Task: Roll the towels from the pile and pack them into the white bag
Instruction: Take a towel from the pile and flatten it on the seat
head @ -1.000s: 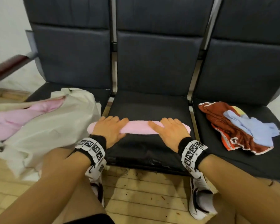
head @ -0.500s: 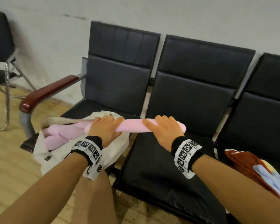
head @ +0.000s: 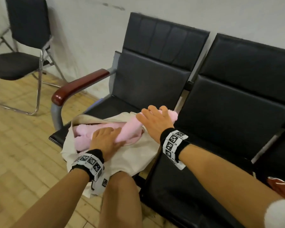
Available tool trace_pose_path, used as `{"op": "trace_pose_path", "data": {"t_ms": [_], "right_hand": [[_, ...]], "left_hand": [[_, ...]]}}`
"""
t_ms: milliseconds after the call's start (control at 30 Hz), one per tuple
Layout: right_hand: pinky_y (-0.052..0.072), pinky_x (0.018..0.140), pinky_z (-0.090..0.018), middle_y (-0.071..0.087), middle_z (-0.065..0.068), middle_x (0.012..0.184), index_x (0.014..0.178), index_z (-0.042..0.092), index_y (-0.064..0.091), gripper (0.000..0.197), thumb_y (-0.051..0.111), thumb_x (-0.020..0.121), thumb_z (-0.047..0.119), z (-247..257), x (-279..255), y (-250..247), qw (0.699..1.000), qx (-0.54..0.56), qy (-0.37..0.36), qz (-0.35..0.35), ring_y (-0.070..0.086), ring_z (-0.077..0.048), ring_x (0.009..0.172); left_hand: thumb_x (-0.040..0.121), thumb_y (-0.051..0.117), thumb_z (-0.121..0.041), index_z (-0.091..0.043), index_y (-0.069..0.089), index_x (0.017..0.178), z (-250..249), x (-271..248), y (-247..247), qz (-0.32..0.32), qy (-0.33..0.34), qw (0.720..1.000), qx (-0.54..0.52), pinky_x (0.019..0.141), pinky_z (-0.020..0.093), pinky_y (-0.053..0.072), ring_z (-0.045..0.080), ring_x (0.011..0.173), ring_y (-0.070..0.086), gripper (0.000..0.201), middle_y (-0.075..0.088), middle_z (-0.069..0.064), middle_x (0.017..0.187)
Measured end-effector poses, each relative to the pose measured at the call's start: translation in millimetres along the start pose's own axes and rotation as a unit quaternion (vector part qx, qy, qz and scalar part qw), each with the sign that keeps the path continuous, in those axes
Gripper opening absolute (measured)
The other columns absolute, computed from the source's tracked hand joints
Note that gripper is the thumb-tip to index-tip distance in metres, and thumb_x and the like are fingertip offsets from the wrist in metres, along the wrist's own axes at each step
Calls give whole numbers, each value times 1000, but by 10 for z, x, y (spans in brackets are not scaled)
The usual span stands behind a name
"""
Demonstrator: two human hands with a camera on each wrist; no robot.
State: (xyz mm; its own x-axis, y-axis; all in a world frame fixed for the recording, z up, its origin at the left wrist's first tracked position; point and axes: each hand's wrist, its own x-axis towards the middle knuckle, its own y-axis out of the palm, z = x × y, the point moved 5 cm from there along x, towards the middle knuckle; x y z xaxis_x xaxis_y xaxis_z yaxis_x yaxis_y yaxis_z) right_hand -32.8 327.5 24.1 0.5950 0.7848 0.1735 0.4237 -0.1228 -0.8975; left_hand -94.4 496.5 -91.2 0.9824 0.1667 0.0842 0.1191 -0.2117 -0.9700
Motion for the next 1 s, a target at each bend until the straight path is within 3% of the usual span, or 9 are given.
{"op": "trace_pose_path", "data": {"t_ms": [100, 167, 267, 367, 500, 667, 867, 933, 1000], "right_hand": [[26, 86, -45, 47, 1, 132, 120, 30, 50, 52, 72, 75, 19, 305, 220, 96, 1000, 29, 6, 4, 43, -25, 116], [33, 86, -47, 42, -8, 140, 121, 29, 53, 47, 71, 78, 22, 553, 341, 135, 998, 65, -4, 10, 44, -30, 116], [45, 76, -45, 52, -16, 125, 118, 21, 61, 43, 73, 77, 21, 964, 430, 78, 984, 170, -50, -12, 52, -36, 106], [49, 82, -45, 40, -13, 139, 131, 20, 50, 56, 70, 80, 19, 1246, 458, 208, 965, 251, -67, 45, 41, -34, 117], [46, 95, -45, 36, -7, 144, 140, 26, 39, 63, 66, 86, 40, 1167, 421, 379, 970, 213, -56, 107, 40, -31, 125], [40, 102, -41, 48, -6, 137, 132, 16, 55, 34, 45, 101, 24, 663, 285, 701, 971, 93, -20, 221, 38, -29, 130], [36, 105, -38, 52, -6, 139, 131, 16, 57, 38, 39, 103, 34, 490, 290, 786, 956, 50, 16, 289, 39, -27, 134], [32, 109, -40, 51, -8, 142, 135, 14, 54, 46, 38, 102, 41, 535, 309, 761, 949, 63, 10, 308, 41, -27, 135], [32, 110, -40, 51, -9, 140, 135, 13, 53, 44, 45, 99, 37, 539, 265, 718, 952, 73, 7, 299, 43, -28, 133]], "left_hand": [[80, 31, -81, -41, 32, 147, 102, -195, 89, -2, -30, 999, 13, 116, 55, 10, 30, 146, 17, 78, 25, 9, 159], [78, 35, -82, -38, 29, 149, 199, -277, 134, 9, -44, 999, 12, 118, 57, 4, 30, 150, 3, 84, 9, 10, 164], [78, 42, -81, -28, 20, 155, 345, -348, 184, -2, -55, 998, -2, 122, 53, 4, 32, 151, -2, 96, 2, 11, 165], [82, 45, -78, -22, -5, 159, 489, -383, 275, 18, -84, 996, -9, 123, 48, 0, 29, 152, -10, 107, -8, 12, 165], [80, 30, -79, -25, -6, 158, 484, -387, 276, 41, -58, 997, 34, 123, 49, -3, 30, 152, -12, 101, -14, 9, 165], [82, 41, -80, -29, 4, 158, 390, -312, 182, 10, -62, 998, -22, 122, 49, -1, 25, 153, -4, 99, -2, 6, 166], [82, 51, -72, -36, 14, 156, 201, -202, 46, 5, -68, 997, -32, 120, 54, 7, 29, 152, 5, 90, 6, 9, 166], [79, 59, -65, -39, 28, 149, 124, -215, 0, -30, -51, 998, -31, 116, 58, 12, 32, 149, 10, 81, 12, 11, 162], [73, 69, -53, -34, 52, 125, 74, -246, -50, -105, -16, 994, -31, 105, 59, 28, 37, 136, 31, 57, 34, 13, 147]]}}
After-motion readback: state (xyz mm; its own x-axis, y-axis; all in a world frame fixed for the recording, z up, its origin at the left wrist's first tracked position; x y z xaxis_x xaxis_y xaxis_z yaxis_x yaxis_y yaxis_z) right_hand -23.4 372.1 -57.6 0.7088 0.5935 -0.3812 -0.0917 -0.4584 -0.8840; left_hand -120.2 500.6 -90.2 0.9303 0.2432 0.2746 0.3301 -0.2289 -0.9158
